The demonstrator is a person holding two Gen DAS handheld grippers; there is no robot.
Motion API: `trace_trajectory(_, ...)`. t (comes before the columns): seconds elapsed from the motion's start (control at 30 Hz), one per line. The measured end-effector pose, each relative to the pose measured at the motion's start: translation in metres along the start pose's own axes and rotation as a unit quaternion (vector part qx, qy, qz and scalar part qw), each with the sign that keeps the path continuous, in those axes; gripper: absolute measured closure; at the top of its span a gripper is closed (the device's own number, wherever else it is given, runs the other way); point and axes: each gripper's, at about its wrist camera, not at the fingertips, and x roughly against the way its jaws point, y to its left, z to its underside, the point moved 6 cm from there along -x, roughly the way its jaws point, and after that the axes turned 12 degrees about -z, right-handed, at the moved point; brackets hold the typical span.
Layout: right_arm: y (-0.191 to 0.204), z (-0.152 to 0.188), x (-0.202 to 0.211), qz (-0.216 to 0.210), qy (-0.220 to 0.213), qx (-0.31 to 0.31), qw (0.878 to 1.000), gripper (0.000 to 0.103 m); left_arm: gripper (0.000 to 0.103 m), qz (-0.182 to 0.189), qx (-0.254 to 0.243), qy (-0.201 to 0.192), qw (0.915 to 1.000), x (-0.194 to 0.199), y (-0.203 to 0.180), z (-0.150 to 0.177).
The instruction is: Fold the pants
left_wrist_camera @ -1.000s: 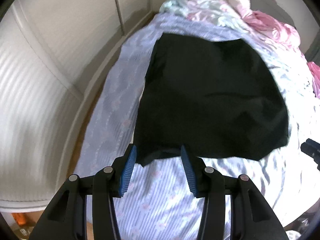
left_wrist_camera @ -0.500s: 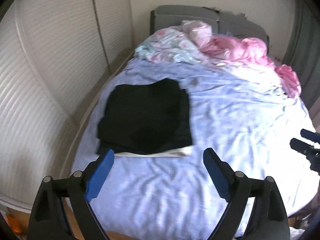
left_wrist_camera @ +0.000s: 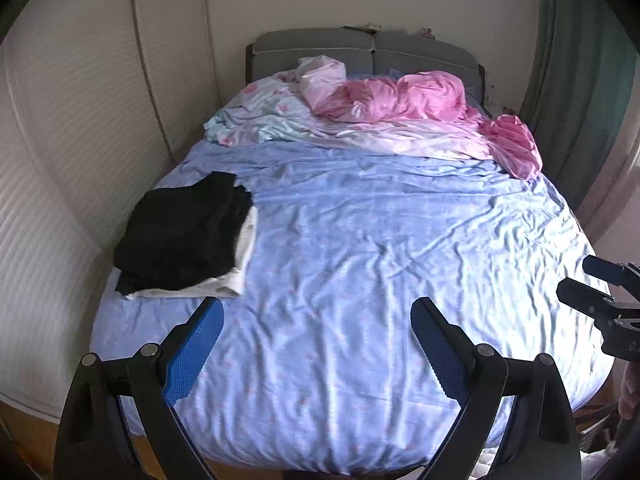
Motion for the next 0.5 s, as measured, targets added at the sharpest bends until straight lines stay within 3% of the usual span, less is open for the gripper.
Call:
trace_trajectory(0.23,-0.055,0.029,0.044,0.005,0.008,-0.001,1.0,0.022,0.008,0.003,-0.011,0.004,0.9999,0.032,-0.053,0.01)
trace_trajectory(0.5,-0.076,0.043,0.071,0.012,-0.009,-0.027,1.0,0.022,0.008,0.016,-0.032,-0.008,0.9993,0.051,-0.08,0.006)
